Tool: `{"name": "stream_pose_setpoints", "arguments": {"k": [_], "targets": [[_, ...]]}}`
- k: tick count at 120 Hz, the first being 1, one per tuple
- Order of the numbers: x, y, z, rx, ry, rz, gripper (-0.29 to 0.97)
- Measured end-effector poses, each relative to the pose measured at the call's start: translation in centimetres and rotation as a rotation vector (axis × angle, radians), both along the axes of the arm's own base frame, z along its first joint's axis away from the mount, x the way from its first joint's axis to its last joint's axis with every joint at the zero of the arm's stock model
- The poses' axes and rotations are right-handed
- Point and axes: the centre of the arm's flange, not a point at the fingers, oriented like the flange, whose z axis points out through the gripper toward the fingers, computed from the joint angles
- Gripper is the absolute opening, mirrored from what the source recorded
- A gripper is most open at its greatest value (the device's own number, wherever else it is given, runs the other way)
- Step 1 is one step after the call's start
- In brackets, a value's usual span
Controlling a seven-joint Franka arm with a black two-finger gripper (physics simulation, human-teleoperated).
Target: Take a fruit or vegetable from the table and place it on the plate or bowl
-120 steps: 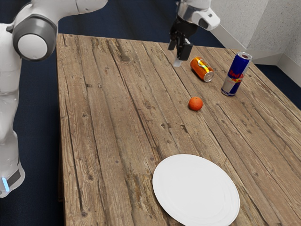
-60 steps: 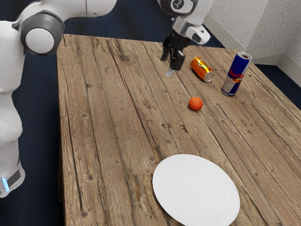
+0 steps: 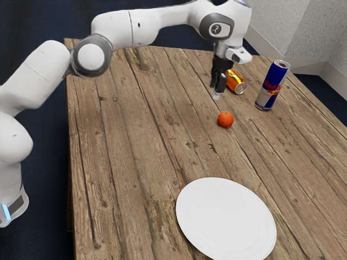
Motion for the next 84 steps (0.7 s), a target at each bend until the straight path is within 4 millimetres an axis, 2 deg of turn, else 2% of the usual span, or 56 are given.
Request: {"name": "stream_pose_setpoints", "arguments": {"k": [16, 30, 58, 74, 84], "targets": [[1.8, -0.4, -3.1, 0.015, 0.004, -0.035, 0.68], [2.8, -0.4, -4.7, 0.023, -0.013, -0.056, 0.68], [4.6, -1.0, -7.1, 0.012, -0.071, -0.098, 0.68], [5.0, -1.1, -7.3, 0.012, -0.099, -0.111, 0.68], [5.3, -0.1, -7.5, 0.001, -0.119, -0.098, 0.68]]}}
